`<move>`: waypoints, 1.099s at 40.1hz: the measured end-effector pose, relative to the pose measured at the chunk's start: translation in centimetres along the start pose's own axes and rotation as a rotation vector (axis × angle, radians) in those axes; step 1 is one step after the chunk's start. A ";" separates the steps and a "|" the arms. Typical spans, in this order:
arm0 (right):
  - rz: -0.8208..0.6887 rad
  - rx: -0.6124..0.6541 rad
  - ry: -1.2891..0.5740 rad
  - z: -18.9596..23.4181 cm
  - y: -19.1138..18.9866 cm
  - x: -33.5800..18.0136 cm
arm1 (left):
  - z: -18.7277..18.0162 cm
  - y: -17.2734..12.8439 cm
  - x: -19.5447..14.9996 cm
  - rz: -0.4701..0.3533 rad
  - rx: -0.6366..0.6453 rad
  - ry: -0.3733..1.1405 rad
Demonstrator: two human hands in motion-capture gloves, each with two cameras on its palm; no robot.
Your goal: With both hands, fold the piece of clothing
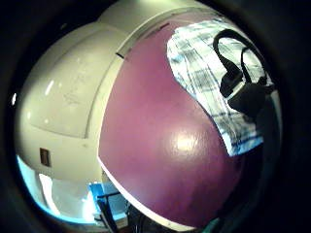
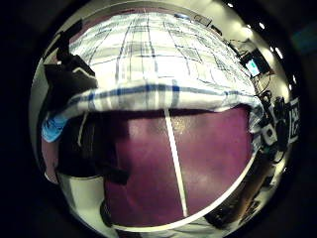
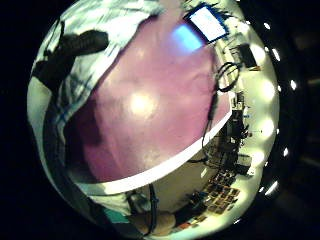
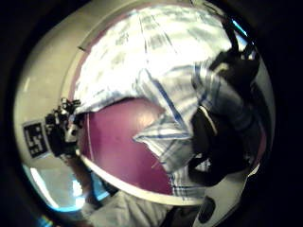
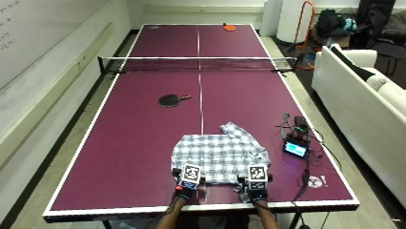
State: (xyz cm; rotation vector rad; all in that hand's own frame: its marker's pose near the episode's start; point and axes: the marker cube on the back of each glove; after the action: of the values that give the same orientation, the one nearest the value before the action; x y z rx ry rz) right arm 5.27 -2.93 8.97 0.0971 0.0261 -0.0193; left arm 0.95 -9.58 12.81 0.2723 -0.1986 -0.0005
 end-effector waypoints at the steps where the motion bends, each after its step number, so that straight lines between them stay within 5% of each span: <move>1: -0.012 0.026 0.017 0.5 -0.4 0.1 | 1.5 -0.3 0.0 0.008 0.013 -0.005; 7: -0.080 0.050 0.026 4.8 -3.3 1.7 | 0.1 2.9 -2.1 0.038 -0.090 -0.007; 18: -0.227 -0.094 -0.020 -5.0 -1.2 2.8 | -7.9 5.2 -5.1 0.154 -0.121 0.140; 26: -0.189 -0.032 -0.087 -11.0 -6.6 2.2 | -12.4 1.8 -7.0 0.145 -0.052 0.144; 33: -0.110 -0.018 -0.095 -11.7 -13.4 0.2 | -12.2 -6.6 -7.9 0.067 0.110 0.052; 38: -0.012 -0.013 0.000 -14.0 -14.2 -2.1 | -9.0 -7.8 -7.2 0.012 -0.119 0.025; 44: 0.033 -0.136 0.056 -10.8 -16.7 -3.9 | -11.9 -6.7 -6.9 -0.027 -0.170 -0.014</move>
State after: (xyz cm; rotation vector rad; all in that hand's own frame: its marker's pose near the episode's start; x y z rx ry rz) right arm 0.72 -18.42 -3.27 -0.0385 0.0816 0.0180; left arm -3.32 -12.66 -1.59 0.1058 -0.2075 -0.0460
